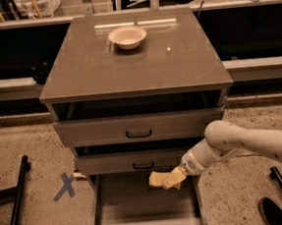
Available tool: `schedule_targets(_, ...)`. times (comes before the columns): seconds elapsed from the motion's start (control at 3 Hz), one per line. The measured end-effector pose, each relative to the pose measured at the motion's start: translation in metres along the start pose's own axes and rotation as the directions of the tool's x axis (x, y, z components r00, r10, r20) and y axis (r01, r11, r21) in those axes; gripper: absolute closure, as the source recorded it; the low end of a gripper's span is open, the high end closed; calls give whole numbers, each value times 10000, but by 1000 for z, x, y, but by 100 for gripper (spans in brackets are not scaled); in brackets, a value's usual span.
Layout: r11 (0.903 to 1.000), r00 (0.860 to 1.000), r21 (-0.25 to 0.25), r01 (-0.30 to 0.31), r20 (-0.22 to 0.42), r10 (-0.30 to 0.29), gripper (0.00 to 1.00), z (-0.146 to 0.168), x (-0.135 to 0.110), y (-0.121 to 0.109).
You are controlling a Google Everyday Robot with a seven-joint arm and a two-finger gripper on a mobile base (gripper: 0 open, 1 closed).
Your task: Place sponge into bottom drawer
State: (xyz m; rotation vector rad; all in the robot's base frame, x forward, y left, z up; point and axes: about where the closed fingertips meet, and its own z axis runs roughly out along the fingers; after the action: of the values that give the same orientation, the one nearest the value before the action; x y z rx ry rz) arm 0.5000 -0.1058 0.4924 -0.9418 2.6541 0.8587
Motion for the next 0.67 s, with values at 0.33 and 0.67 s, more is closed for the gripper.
schedule_targets(0.33, 10000, 10000, -1, 0, -1, 0, 100, 0, 0, 0)
schedule_targets(0.67, 9995, 9994, -82, 293, -163, -294, 100, 19, 4, -2)
